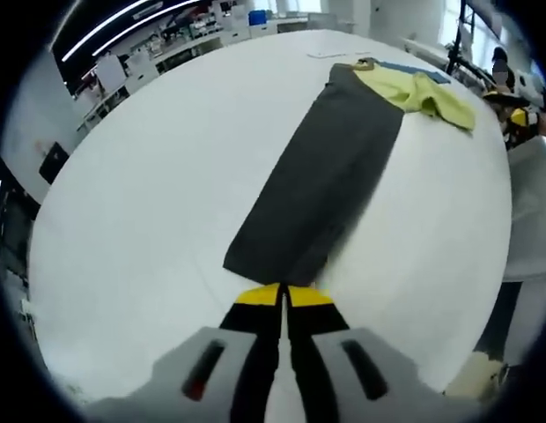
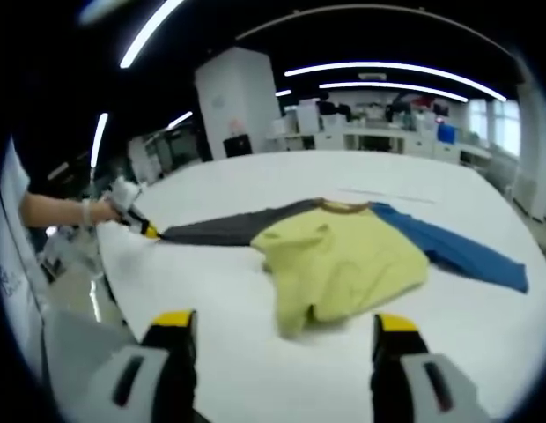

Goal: Fold the garment on the visible template until the final outline fits inside the template.

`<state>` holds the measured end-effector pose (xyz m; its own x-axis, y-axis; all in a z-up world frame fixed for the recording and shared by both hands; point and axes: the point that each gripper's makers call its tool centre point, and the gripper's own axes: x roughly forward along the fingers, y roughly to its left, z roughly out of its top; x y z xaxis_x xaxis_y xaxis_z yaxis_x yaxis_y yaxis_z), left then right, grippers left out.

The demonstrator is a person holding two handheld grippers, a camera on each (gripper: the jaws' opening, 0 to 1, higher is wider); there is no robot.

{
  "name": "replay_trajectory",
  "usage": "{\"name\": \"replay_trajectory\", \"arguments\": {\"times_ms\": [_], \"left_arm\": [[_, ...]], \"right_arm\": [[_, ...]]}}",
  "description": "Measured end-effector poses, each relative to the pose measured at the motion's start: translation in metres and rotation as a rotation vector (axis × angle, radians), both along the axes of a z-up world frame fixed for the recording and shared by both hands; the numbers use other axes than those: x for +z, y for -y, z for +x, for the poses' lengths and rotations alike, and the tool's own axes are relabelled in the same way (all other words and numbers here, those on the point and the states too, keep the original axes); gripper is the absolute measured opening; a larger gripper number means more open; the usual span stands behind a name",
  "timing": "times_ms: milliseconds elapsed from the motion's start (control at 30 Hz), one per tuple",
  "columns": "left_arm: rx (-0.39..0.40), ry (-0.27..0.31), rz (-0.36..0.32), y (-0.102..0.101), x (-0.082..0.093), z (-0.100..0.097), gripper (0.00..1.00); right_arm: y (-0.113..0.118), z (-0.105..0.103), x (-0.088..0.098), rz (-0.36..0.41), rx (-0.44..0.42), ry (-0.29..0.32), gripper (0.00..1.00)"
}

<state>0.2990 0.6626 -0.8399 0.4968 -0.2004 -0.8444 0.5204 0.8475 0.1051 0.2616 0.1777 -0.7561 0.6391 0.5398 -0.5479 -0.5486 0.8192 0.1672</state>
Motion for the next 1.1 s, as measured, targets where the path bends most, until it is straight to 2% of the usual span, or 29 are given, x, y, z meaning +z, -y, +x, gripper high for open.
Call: {"name": "replay_trajectory", "arguments": {"times_ms": [33, 100, 167, 300, 367, 467, 533, 767, 833, 867, 900, 1000, 1033, 1100], "left_arm": [[-0.004, 0.007, 0.000, 0.000, 0.001, 0.000, 0.05], [0.013, 0.022, -0.032, 0.004, 0.006, 0.001, 0.24], [0.007, 0.062, -0.044, 0.006, 0.011, 0.005, 0.40], [0.008, 0.119, -0.110, 0.020, 0.028, 0.006, 0.56], [-0.023, 0.137, -0.136, 0.033, 0.035, 0.003, 0.69], [-0.075, 0.170, -0.152, 0.050, 0.043, 0.001, 0.83], [-0.081, 0.172, -0.162, 0.058, 0.045, -0.001, 0.86], [-0.101, 0.182, -0.179, 0.088, 0.053, -0.010, 0.87], [-0.095, 0.225, -0.206, 0.097, 0.059, -0.006, 0.88], [-0.091, 0.229, -0.217, 0.102, 0.061, -0.006, 0.88], [-0.094, 0.252, -0.229, 0.115, 0.070, -0.008, 0.87], [-0.108, 0.269, -0.241, 0.138, 0.079, -0.015, 0.86], [-0.113, 0.305, -0.243, 0.150, 0.088, -0.020, 0.86], [-0.100, 0.313, -0.261, 0.162, 0.093, -0.027, 0.85]], "right_arm": [[0.000, 0.000, 0.000, -0.002, 0.000, 0.000, 0.81], [0.001, 0.000, 0.001, -0.001, -0.001, 0.003, 0.81], [0.002, 0.001, 0.002, 0.003, -0.005, 0.004, 0.81], [0.004, 0.000, -0.002, 0.002, -0.001, -0.001, 0.82], [0.004, 0.000, -0.003, 0.000, 0.004, -0.004, 0.82], [0.004, 0.000, -0.004, 0.000, 0.012, -0.005, 0.82], [0.004, 0.000, -0.003, 0.003, 0.018, -0.003, 0.82], [0.010, 0.000, -0.002, 0.006, 0.033, 0.008, 0.82], [0.014, -0.001, -0.004, 0.007, 0.037, 0.007, 0.82], [0.016, -0.002, -0.006, -0.001, 0.046, 0.003, 0.82], [0.018, -0.003, -0.007, -0.010, 0.053, 0.003, 0.81], [0.024, -0.004, -0.010, -0.043, 0.089, 0.001, 0.80], [0.026, -0.003, -0.011, -0.056, 0.102, 0.004, 0.80], [0.032, -0.001, -0.014, -0.102, 0.140, 0.011, 0.79]]}}
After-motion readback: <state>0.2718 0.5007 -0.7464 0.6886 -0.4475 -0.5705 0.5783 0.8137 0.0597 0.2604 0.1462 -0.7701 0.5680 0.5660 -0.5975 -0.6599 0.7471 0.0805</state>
